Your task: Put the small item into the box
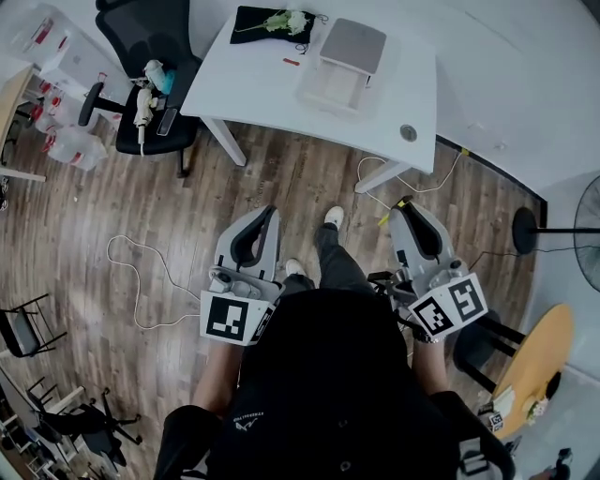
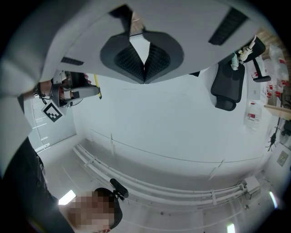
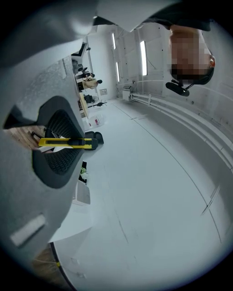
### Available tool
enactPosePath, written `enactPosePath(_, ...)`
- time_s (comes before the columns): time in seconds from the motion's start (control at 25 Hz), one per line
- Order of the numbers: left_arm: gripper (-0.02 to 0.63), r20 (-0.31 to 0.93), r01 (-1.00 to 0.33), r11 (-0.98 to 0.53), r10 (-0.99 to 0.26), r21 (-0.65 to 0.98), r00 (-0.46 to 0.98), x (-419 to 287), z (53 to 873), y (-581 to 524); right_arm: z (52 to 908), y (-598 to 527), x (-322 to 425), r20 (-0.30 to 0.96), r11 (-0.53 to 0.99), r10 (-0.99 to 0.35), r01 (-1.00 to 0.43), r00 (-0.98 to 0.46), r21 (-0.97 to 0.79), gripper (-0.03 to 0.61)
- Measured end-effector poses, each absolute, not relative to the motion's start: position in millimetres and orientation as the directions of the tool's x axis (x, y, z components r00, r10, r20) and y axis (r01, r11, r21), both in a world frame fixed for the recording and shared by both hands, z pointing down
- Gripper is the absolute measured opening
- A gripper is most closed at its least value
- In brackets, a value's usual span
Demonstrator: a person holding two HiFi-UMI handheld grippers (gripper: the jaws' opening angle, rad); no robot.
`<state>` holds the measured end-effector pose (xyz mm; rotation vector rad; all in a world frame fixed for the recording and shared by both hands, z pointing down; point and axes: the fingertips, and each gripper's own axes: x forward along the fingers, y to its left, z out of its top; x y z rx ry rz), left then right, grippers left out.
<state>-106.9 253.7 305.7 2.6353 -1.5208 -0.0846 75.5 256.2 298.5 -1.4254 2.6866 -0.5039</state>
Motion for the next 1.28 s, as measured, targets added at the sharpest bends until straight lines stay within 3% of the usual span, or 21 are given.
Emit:
enactPosePath(0.6, 0.005, 0.025, -0.913, -0.398, -0.916, 0.086, 0.401, -125.0, 310.1, 140.2, 306.2, 110.5, 57.8, 0.088, 0.599, -0.748, -0.726, -0.658, -0.337, 0.071)
enactPosePath(1.28, 0.005, 0.002, -0.96, -0.275, -0.961, 0.053, 0.275, -84.7, 289.0, -7.7, 304.1, -63.4, 87.6, 0.081, 0.7, -0.641, -0.625, -0.763, -0.346, 0.071)
